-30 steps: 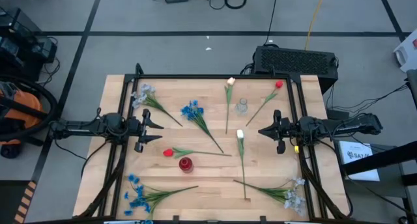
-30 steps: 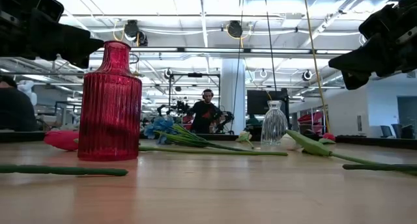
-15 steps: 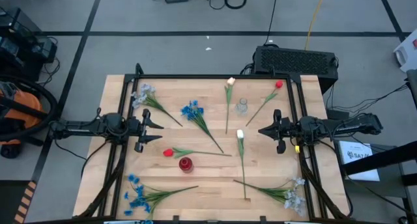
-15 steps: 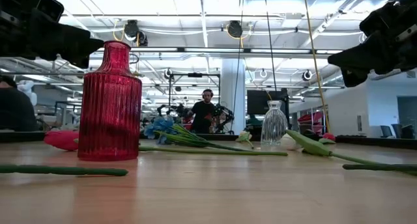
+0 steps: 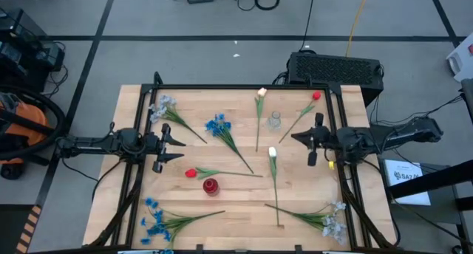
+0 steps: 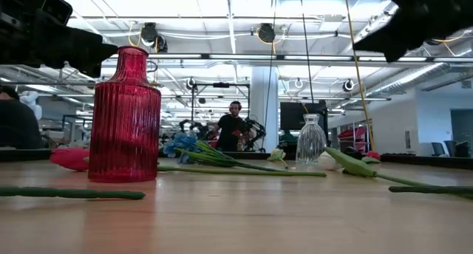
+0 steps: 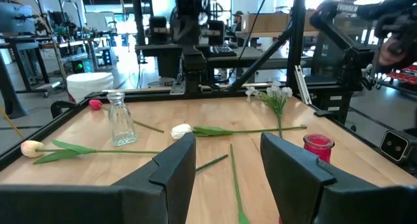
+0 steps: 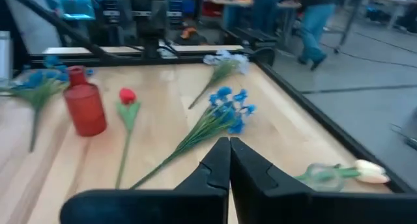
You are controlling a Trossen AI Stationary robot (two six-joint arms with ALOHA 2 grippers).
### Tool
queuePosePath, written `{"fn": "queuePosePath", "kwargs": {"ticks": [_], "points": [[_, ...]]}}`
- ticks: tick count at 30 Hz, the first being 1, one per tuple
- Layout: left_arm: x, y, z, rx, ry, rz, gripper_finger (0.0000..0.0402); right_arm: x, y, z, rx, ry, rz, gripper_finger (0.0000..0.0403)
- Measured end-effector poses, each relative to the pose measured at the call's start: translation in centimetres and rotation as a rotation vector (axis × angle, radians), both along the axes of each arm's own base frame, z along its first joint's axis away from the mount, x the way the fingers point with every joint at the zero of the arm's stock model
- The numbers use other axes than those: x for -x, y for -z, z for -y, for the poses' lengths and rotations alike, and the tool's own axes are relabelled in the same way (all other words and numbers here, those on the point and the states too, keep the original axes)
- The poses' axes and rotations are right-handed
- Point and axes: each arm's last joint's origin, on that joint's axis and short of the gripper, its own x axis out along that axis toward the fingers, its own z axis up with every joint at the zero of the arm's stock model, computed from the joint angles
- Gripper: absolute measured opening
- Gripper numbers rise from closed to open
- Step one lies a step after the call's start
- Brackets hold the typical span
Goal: Sort flowers into vase by color
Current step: Put the bottom red tulip into the red vase
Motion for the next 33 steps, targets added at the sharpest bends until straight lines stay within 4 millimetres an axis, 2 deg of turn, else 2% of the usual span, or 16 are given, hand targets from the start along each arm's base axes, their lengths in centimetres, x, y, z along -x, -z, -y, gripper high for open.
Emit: {"fn": "queuePosePath", "kwargs": {"ticks": [8,14,21,25,33], "points": [[0.0,0.0,0.0,0.000,0.000,0.000,0.0180,-5.7,-4.9,-2.3,0.011,0.086,-0.115,0.0000],[0.0,0.0,0.0,0.000,0.000,0.000,0.0180,-10.3,-6.2,-4.5,-0.008,0.092,-0.315,0.0000],[0.0,0.0,0.0,0.000,0.000,0.000,0.0180,-15.6,-4.8,-4.6,-0.111,0.018,-0.722,0.0000],[0.0,0.0,0.0,0.000,0.000,0.000,0.0180,-19.2,-4.0,-4.3,-0.196,-0.064,-0.802,0.0000],[0.0,0.0,0.0,0.000,0.000,0.000,0.0180,-24.9,-1.1,-3.4,-0.165,-0.043,-0.864,0.0010]]}}
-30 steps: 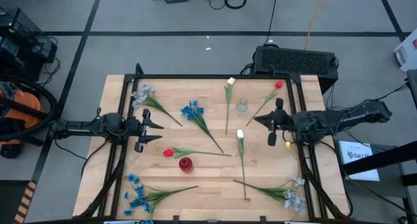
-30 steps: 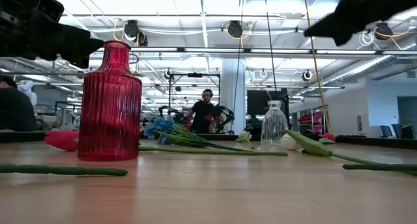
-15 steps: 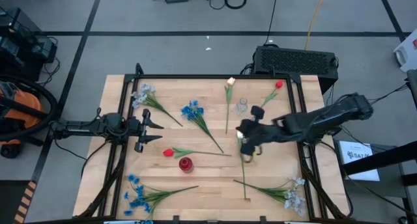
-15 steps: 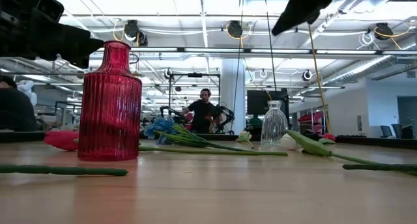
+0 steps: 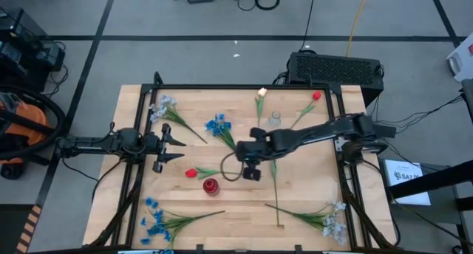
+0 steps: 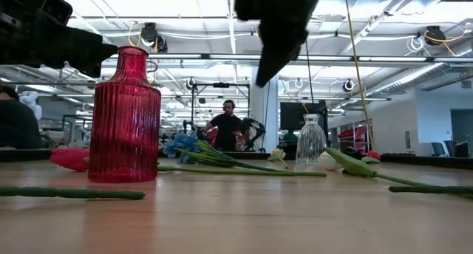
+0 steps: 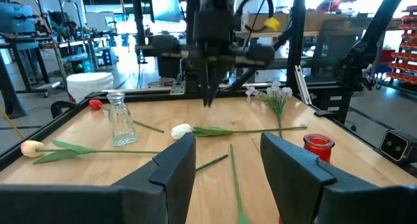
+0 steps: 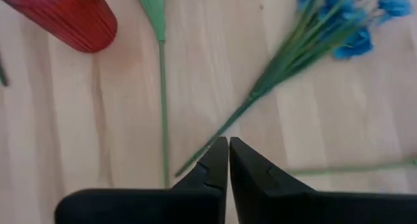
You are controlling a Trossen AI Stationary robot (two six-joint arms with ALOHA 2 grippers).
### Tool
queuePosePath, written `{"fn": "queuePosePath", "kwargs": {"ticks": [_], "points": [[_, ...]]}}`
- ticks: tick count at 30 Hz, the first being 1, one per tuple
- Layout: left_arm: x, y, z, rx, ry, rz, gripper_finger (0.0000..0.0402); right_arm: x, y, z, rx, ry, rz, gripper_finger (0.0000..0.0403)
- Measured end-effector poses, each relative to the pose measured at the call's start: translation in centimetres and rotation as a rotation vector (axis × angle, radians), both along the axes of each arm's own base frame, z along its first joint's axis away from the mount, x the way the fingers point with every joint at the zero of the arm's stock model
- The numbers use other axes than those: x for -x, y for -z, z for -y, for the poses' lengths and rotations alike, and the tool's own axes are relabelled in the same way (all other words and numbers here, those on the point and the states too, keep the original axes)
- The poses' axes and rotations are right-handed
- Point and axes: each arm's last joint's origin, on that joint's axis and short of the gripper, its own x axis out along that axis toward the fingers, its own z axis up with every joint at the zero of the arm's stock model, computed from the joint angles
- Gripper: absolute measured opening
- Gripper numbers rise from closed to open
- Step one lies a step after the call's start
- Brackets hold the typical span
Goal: Sort flowers into vase by color
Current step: Put the bottom red tulip into the red vase
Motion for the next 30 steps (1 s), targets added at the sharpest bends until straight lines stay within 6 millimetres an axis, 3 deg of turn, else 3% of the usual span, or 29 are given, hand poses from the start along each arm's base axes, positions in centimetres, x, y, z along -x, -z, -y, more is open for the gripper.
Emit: {"fn": "queuePosePath", "kwargs": {"ticks": [7,10,16,24,30], "points": [[0.0,0.0,0.0,0.000,0.000,0.000,0.0180,-2.8,3.7,-0.5,0.041,-0.130,-0.073,0.0077],[0.0,0.0,0.0,0.000,0.000,0.000,0.0180,-3.6,5.3,-0.9,-0.054,-0.195,-0.080,0.0105],[0.0,0.0,0.0,0.000,0.000,0.000,0.0180,-4.6,8.4,-1.3,-0.100,-0.227,-0.112,0.0129],[0.0,0.0,0.0,0.000,0.000,0.000,0.0180,-5.8,11.0,-1.3,-0.094,-0.223,-0.086,0.0117],[0.0,0.0,0.0,0.000,0.000,0.000,0.0180,-6.0,11.6,-1.3,-0.109,-0.212,-0.099,0.0033]]}}
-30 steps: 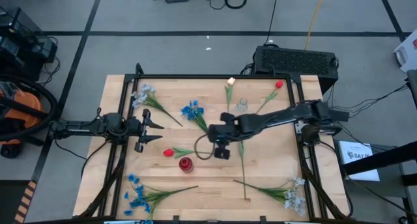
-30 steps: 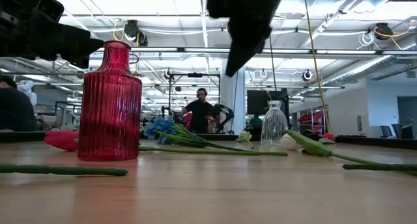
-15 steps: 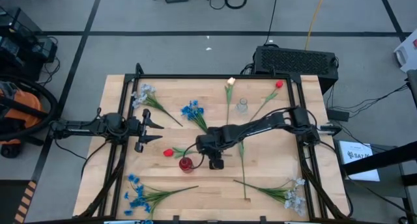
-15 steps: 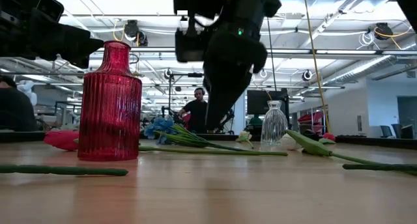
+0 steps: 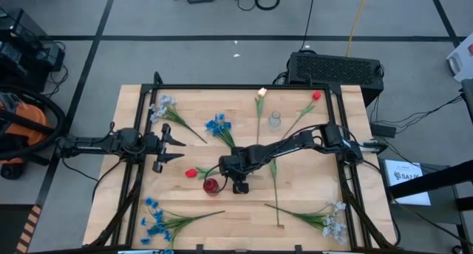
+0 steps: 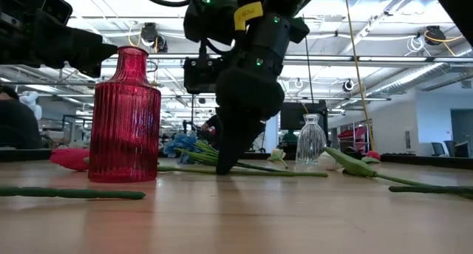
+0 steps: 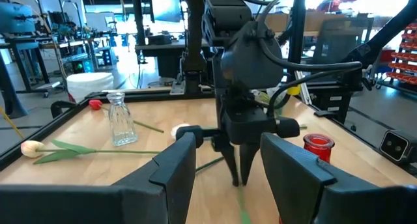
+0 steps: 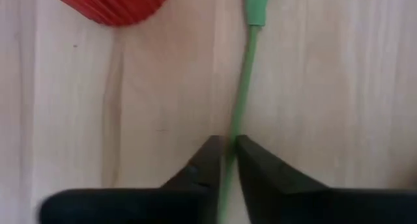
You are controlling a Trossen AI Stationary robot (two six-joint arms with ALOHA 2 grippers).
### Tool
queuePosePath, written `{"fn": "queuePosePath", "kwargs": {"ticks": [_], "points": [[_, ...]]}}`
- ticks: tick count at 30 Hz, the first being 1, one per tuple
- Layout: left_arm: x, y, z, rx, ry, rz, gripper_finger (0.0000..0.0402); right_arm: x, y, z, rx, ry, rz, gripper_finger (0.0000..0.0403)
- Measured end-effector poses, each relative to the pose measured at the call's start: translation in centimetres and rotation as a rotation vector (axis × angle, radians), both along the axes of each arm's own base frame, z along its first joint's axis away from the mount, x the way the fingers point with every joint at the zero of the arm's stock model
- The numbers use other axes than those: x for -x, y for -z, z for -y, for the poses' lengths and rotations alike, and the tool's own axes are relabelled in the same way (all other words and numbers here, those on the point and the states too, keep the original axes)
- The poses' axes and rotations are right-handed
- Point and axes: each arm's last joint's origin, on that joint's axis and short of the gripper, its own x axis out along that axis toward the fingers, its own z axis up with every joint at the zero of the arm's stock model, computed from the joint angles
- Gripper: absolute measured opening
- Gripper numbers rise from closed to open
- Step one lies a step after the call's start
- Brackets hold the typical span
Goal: Sort flowers into vase by color
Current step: Put the bottom red tulip into the red vase
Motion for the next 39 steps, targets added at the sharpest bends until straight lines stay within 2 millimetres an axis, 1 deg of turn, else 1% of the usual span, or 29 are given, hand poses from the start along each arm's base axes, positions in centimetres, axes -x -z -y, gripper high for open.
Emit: {"fn": "queuePosePath", "kwargs": {"ticks": [2,6,9,11,14,18,21,22,26,28,31,34,36,38,39], "points": [[0.0,0.0,0.0,0.000,0.000,0.000,0.0180,0.1,0.0,0.0,-0.007,0.020,-0.008,0.0010],[0.0,0.0,0.0,0.000,0.000,0.000,0.0180,0.4,-0.5,0.2,-0.031,0.113,-0.022,0.0004],[0.0,0.0,0.0,0.000,0.000,0.000,0.0180,1.1,-1.7,0.5,-0.017,0.166,-0.042,0.0002],[0.0,0.0,0.0,0.000,0.000,0.000,0.0180,1.6,-3.3,0.6,0.012,0.199,-0.025,0.0001],[0.0,0.0,0.0,0.000,0.000,0.000,0.0180,2.9,-6.1,1.1,0.086,0.249,-0.021,0.0001],[0.0,0.0,0.0,0.000,0.000,0.003,0.0180,4.4,-9.0,1.4,0.116,0.282,-0.011,0.0001],[0.0,-0.1,0.0,0.000,0.000,0.005,0.0180,5.8,-11.3,1.5,0.131,0.295,0.042,0.0000],[0.0,0.0,0.0,0.000,0.000,0.003,0.0180,6.5,-11.9,1.5,0.136,0.303,0.056,0.0000],[0.0,-0.1,0.0,0.000,0.000,0.005,0.0180,9.4,-12.3,1.6,0.136,0.369,0.106,0.0000],[0.0,-0.1,0.0,0.000,0.000,0.006,0.0180,10.7,-12.7,1.4,0.092,0.400,0.216,0.0000],[0.0,0.0,0.0,0.000,0.000,0.003,0.0180,12.1,-13.1,0.9,-0.018,0.423,0.449,0.0000],[0.0,0.0,0.0,0.000,0.000,0.001,0.0180,12.7,-13.3,0.3,-0.168,0.415,0.780,0.0000],[0.0,0.0,0.0,0.000,0.000,0.001,0.0180,12.9,-13.7,0.1,-0.261,0.388,1.038,0.0000],[0.0,0.0,0.0,0.000,0.000,0.001,0.0180,13.0,-13.5,-0.1,-0.285,0.340,1.242,0.0000],[0.0,0.0,0.0,0.000,0.000,0.001,0.0180,13.0,-13.2,-0.3,-0.268,0.311,1.306,0.0000]]}}
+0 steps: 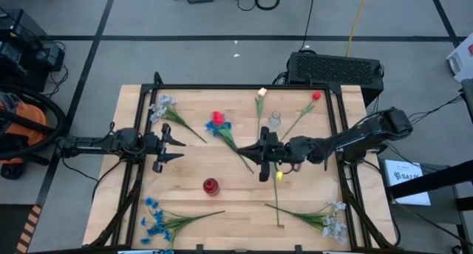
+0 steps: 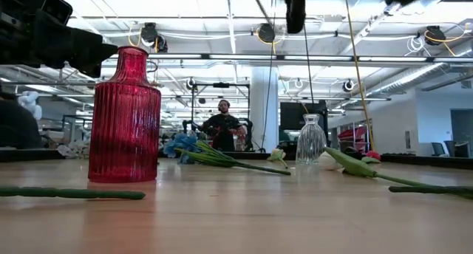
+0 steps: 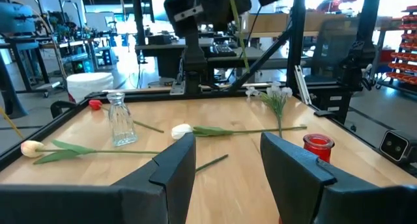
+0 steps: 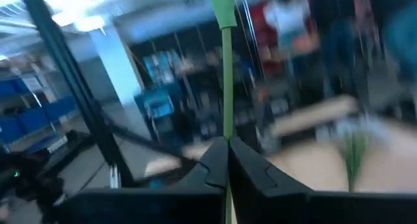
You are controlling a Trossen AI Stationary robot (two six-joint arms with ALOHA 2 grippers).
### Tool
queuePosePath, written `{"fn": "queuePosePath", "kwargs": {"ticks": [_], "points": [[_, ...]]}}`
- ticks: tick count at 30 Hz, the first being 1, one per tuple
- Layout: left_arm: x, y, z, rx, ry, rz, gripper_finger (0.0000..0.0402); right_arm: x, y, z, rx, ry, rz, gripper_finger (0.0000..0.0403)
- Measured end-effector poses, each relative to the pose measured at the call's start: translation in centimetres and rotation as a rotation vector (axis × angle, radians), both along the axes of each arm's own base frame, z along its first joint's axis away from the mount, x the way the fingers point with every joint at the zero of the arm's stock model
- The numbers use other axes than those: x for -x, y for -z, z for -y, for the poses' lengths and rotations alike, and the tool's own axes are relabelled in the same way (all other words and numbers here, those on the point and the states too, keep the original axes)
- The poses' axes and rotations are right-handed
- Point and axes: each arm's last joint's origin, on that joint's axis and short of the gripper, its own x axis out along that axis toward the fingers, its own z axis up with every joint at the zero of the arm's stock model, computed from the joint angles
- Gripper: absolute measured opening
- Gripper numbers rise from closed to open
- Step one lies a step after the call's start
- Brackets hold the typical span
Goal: Sort flowers into vase by color
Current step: Put the bottom red tulip into the red vase
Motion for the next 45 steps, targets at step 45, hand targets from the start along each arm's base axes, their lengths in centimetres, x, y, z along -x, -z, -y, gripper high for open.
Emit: {"fn": "queuePosePath", "kwargs": {"ticks": [45], "points": [[0.0,0.0,0.0,0.000,0.000,-0.001,0.0180,-11.8,6.7,-2.9,0.242,-0.155,0.290,0.0000]]}}
